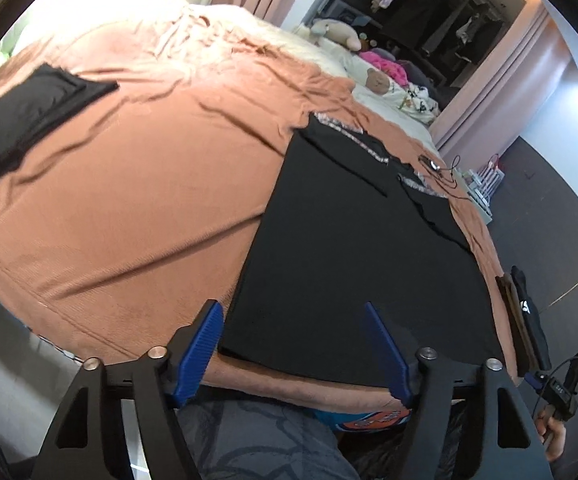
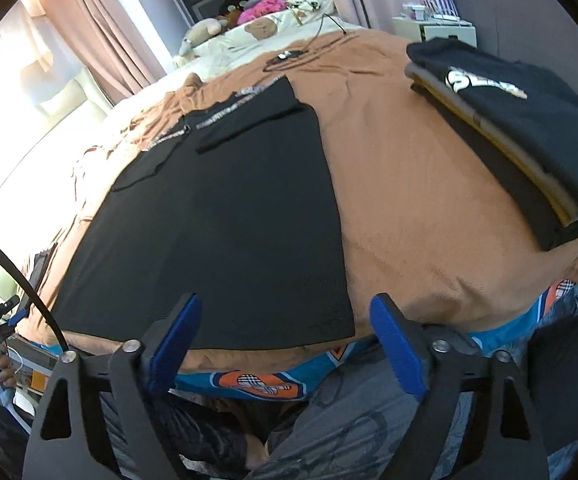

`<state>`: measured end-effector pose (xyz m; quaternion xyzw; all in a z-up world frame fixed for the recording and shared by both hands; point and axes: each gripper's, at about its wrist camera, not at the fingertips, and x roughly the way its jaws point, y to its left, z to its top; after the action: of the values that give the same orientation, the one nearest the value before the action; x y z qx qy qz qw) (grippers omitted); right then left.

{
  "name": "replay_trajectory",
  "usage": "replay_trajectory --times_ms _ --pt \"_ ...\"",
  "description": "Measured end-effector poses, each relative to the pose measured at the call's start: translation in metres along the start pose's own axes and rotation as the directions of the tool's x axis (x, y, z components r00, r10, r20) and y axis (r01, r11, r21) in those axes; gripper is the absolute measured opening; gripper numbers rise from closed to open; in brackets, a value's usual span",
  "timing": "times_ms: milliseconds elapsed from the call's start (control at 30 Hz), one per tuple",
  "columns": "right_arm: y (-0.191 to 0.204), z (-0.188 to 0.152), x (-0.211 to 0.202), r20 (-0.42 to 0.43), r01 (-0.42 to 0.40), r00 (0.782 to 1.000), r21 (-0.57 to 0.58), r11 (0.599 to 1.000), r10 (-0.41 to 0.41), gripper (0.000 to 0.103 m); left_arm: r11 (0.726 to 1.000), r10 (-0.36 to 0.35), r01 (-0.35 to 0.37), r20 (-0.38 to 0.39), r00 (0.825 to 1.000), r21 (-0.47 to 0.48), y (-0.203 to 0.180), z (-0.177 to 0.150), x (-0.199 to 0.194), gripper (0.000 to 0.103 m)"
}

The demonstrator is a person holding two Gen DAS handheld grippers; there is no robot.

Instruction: Fold small clothes

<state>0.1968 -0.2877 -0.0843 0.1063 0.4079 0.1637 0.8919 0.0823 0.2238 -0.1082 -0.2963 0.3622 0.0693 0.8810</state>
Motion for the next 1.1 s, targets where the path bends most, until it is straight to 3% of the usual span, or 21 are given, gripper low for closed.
replay_trajectory --times_ms 67,367,567,867,967,1100 --pt "-0.002 0.000 0.008 -0.013 -0.007 1.000 0.017 1.000 0.007 0.074 1.000 -0.014 0.014 -0.035 0.999 -0.006 0.003 -0.001 0.013 0.063" --pt "-0.011 0.005 0.043 -0.083 0.004 0.997 0.060 0.998 0.001 0.066 0.997 0.039 -0.045 -0.109 0.993 -0.055 0.029 -0.002 0.041 0.053" --pt "-0.026 0.007 0.058 -0.107 -0.008 0.994 0.113 0.994 0.020 0.063 0.991 0.015 -0.034 -0.144 0.989 -0.130 0.048 -0.009 0.047 0.048" --pt "-0.054 0.010 0.067 -0.110 -0.123 0.983 0.201 0.972 0.147 0.062 0.959 -0.121 0.075 -0.156 0.980 -0.275 0.061 -0.015 0.045 0.046" --pt "-0.065 0.004 0.068 -0.117 -0.185 0.968 0.263 0.947 0.222 0.050 0.944 -0.152 0.098 -0.152 0.977 -0.314 0.065 -0.016 0.044 0.045" --pt "-0.079 -0.001 0.069 -0.104 -0.255 0.947 0.328 0.910 0.303 0.048 0.930 -0.171 0.111 -0.143 0.975 -0.350 0.070 -0.018 0.042 0.041"
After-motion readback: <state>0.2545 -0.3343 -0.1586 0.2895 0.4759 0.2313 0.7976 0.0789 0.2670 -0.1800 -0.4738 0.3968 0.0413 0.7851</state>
